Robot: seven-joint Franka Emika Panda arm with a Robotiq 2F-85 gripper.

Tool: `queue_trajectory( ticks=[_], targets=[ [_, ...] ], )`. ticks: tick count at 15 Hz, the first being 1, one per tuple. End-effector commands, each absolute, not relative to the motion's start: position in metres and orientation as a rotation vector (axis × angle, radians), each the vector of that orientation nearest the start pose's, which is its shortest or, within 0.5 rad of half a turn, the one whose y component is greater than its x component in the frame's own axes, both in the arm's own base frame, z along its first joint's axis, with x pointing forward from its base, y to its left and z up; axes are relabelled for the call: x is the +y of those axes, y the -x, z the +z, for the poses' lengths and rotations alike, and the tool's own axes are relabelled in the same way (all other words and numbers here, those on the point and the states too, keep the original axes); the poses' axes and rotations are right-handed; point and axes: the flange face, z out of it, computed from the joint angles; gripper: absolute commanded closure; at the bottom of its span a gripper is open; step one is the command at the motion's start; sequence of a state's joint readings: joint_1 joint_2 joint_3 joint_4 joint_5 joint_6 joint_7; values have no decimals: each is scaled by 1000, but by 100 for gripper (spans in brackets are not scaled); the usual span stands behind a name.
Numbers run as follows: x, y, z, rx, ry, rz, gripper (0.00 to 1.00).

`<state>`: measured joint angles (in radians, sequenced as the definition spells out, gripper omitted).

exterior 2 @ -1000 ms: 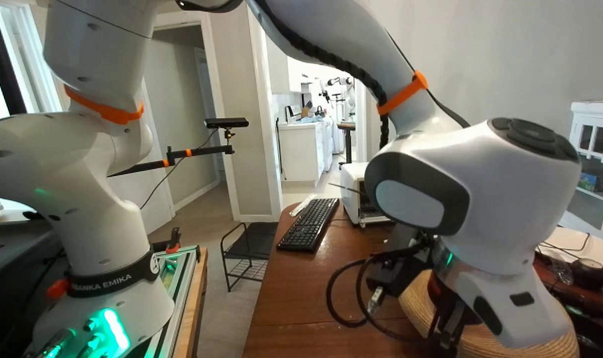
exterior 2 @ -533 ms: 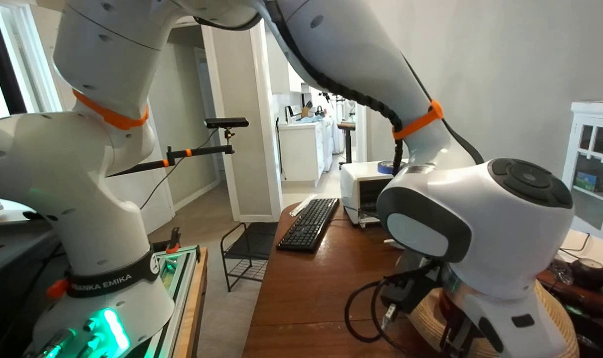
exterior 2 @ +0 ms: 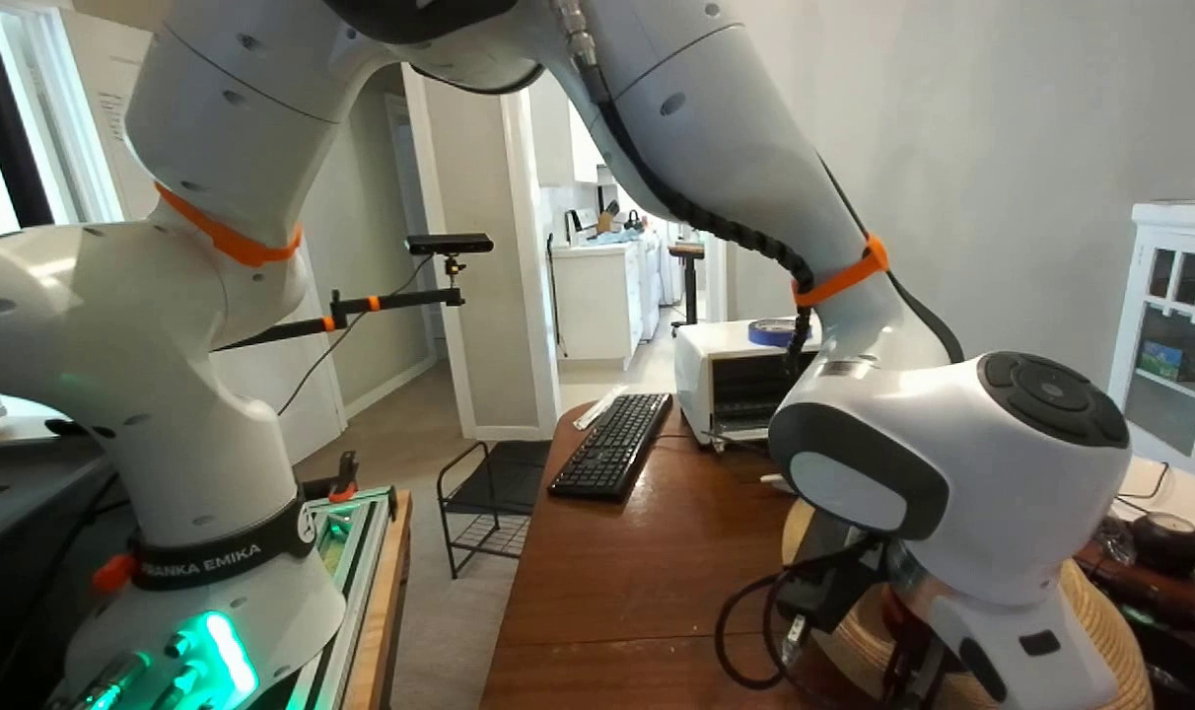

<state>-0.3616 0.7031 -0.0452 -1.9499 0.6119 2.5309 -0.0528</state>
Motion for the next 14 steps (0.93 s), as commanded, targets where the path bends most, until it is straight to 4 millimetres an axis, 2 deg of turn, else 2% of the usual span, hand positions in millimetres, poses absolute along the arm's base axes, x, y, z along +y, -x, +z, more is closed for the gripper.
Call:
queue_trajectory(
  ticks=[1,6,8,11,14],
  targets=[
    [-244,-548,93,1209,2566,47,58],
    [-246,-547,100,1223,2571,39,97],
    [-245,-547,103,1222,2571,36,100],
    [-243,-546,106,1212,2577,44,98],
    [-236,-536,129,1168,2615,20,98]
  ],
)
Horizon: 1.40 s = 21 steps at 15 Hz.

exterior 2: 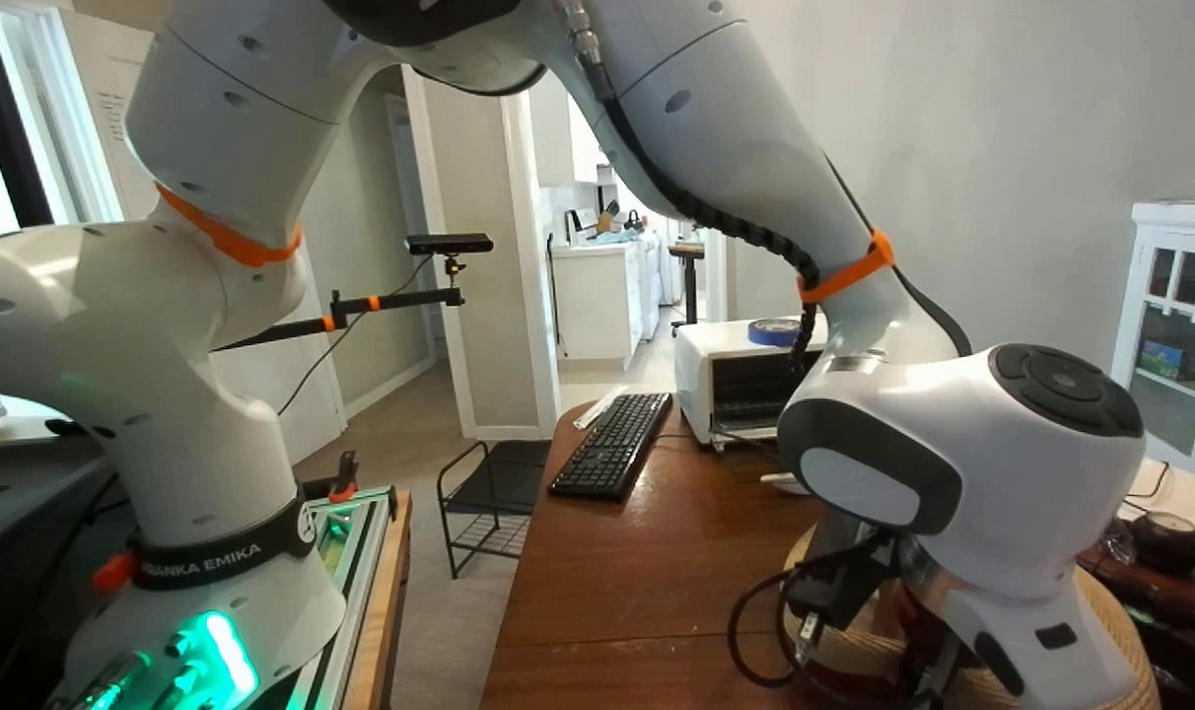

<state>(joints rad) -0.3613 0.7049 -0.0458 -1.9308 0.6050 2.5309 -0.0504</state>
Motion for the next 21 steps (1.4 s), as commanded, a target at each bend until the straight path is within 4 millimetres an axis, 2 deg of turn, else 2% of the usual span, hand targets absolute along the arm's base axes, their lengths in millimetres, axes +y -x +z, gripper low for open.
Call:
queue_trajectory(
  ticks=[1,5,9,13,17,21],
  targets=[
    [-233,-530,141,1148,2630,7,98],
    [-219,-494,188,983,2723,6,98],
    [-205,-450,230,651,2833,-10,98],
    [-195,-411,255,328,2836,5,98],
    [-190,-393,260,30,2788,67,98],
    [-196,-409,240,-257,2719,84,98]
  ],
)
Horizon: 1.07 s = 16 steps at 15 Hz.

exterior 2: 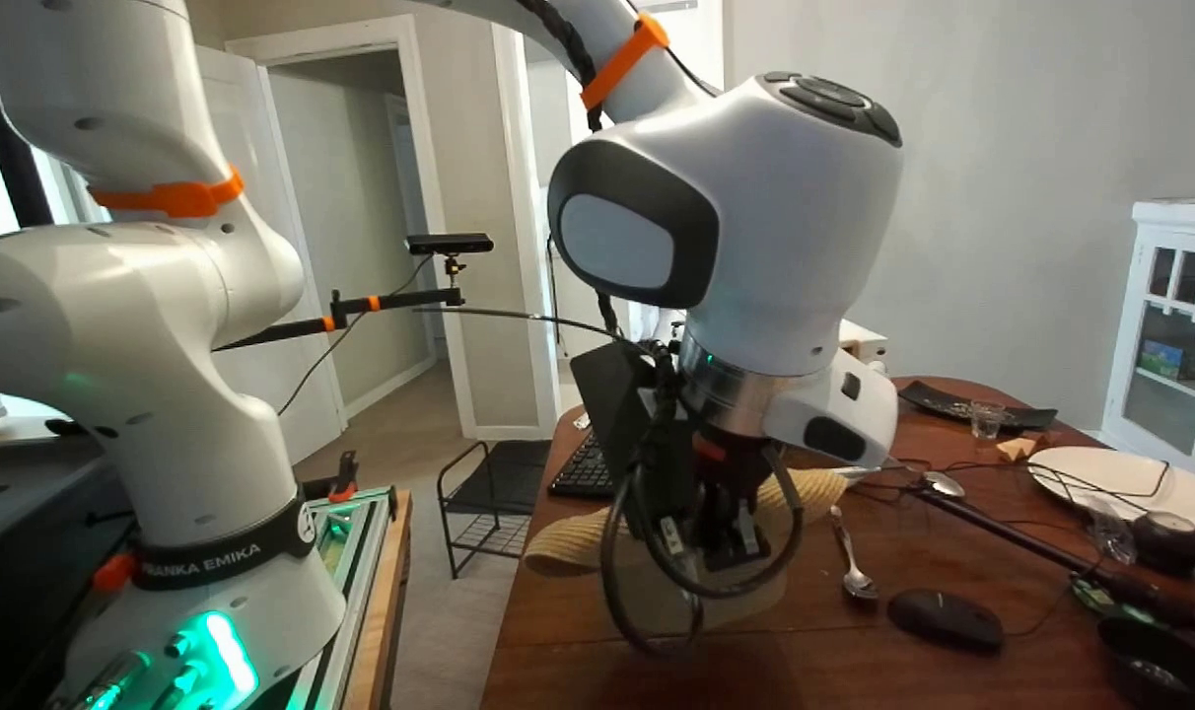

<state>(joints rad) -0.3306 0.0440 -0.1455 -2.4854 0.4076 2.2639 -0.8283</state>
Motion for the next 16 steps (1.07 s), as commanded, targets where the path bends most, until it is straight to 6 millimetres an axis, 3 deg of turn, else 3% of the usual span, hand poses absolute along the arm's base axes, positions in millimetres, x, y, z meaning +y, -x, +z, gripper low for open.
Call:
queue_trajectory(
  ticks=[1,8,12,16],
  targets=[
    [-194,-415,230,-325,2695,82,98],
    [-171,-474,171,-617,2403,188,98],
    [-152,-510,146,-514,2282,355,98],
    [-149,-534,128,-403,2263,424,98]
  ],
)
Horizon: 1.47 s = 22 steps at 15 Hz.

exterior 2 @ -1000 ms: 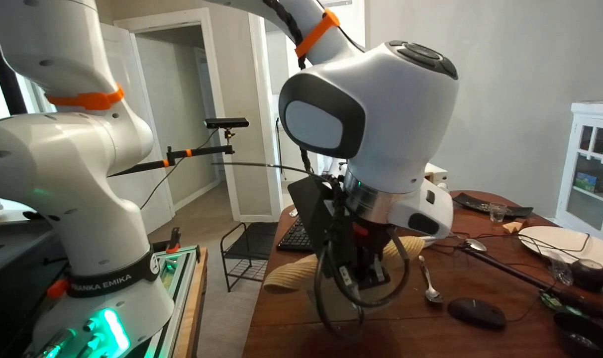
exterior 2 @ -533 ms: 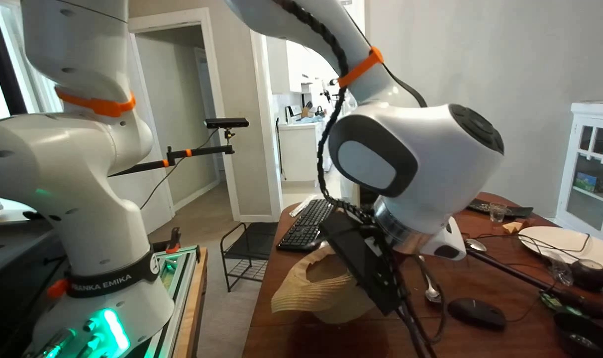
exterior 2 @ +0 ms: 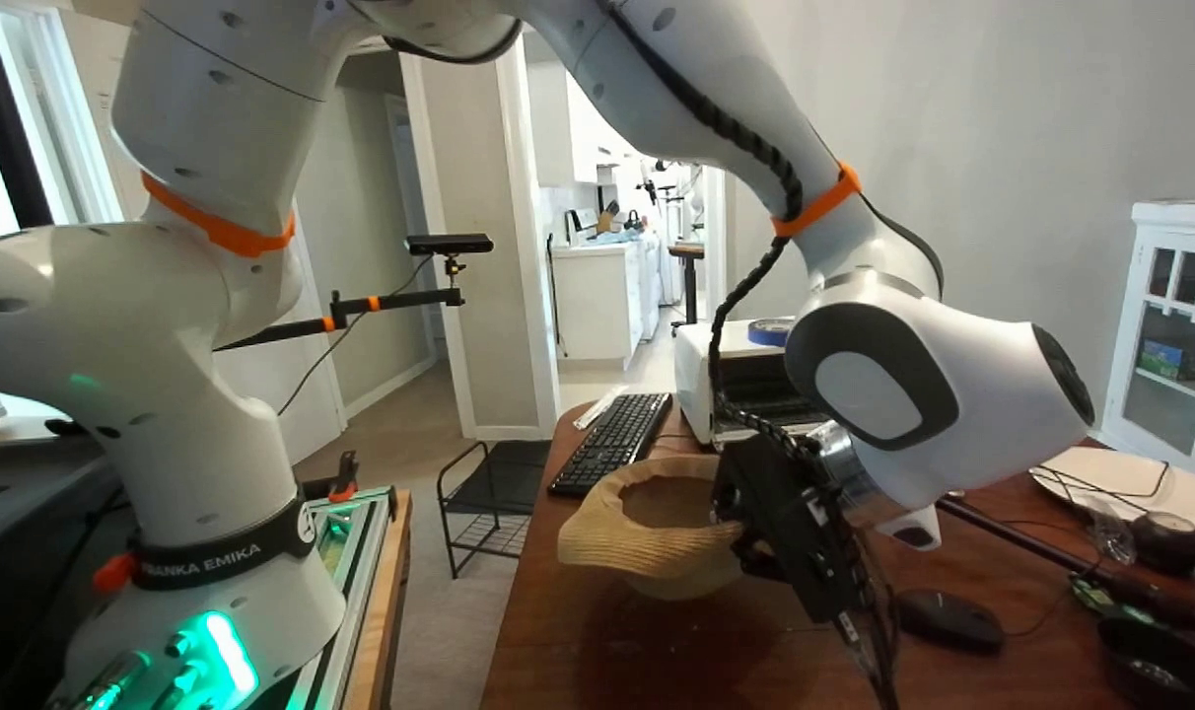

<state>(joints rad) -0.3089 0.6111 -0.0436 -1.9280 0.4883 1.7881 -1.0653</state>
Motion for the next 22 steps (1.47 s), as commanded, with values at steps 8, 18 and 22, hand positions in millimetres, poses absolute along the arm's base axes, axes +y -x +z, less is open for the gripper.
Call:
queue_trajectory(
  ticks=[8,18,22],
  targets=[
    [-163,-547,106,-296,2319,506,53],
    [-226,-540,176,-152,2598,225,0],
    [-187,-558,227,-400,2705,106,0]
  ],
)
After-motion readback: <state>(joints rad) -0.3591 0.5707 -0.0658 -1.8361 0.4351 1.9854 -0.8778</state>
